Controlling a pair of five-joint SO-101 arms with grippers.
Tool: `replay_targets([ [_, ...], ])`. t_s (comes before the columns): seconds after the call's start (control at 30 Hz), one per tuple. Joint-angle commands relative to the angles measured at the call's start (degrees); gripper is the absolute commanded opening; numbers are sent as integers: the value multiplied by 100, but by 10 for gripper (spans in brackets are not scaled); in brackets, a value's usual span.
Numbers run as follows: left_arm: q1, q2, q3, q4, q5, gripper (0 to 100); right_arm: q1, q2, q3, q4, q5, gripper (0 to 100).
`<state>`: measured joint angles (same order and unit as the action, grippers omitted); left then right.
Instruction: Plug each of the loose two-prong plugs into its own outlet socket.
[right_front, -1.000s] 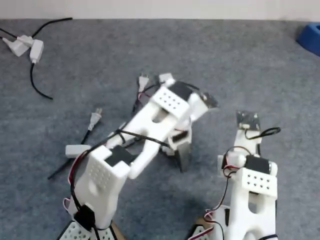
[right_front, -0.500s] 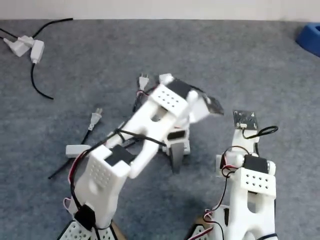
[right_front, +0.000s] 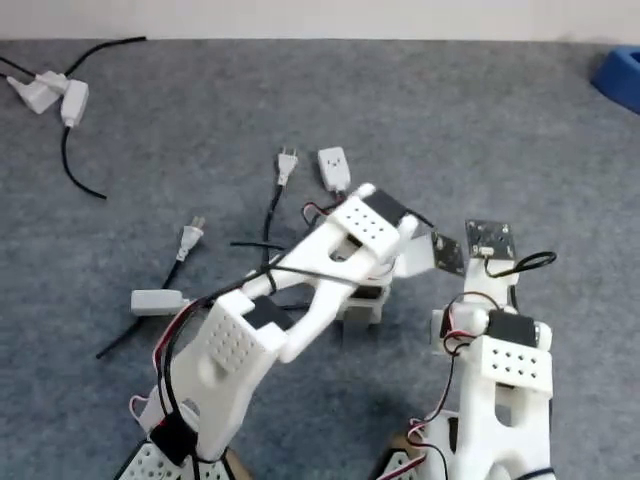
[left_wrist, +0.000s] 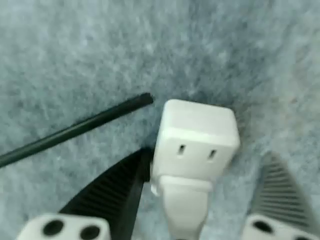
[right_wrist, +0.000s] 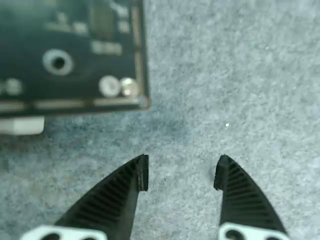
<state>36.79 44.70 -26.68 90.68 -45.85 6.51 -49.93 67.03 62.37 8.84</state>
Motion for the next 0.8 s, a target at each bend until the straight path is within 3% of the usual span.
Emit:
replay_targets([
  [0.0, -154, 75, -48, -255, -193, 191, -224, -136, -31, -48, 53, 215],
  [0.33, -919, 22, -936, 44, -158, 104, -233, -136, 57, -75, 53, 215],
  [0.53, -2105, -356, -2862, 695, -167, 69, -233, -136, 75, -84, 53, 215],
  [0.77, -4136, -462, -4857, 492, -193, 56, -233, -136, 75, -84, 53, 215],
])
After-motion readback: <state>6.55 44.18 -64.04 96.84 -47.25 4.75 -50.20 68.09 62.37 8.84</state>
